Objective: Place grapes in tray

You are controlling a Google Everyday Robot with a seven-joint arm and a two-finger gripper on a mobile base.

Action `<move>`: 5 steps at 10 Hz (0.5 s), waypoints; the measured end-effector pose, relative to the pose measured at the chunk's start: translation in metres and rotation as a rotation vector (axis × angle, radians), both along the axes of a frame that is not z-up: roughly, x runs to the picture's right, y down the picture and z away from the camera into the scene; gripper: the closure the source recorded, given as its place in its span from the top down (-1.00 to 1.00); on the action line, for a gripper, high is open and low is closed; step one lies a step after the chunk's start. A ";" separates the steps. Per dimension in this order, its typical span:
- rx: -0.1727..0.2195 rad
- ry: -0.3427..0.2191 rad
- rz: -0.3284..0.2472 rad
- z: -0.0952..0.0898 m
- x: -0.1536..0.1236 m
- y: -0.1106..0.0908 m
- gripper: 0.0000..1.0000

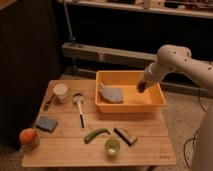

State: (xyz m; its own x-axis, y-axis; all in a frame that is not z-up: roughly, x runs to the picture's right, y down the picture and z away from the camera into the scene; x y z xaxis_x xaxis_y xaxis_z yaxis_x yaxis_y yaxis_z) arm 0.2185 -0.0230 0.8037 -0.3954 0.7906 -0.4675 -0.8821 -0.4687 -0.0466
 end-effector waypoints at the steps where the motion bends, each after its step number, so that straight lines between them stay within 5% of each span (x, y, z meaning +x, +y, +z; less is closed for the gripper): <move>1: -0.009 0.009 0.000 0.009 0.005 0.007 -1.00; 2: -0.023 0.027 0.001 0.019 0.012 0.015 -0.97; 5: -0.068 0.066 -0.005 0.037 0.016 0.024 -0.44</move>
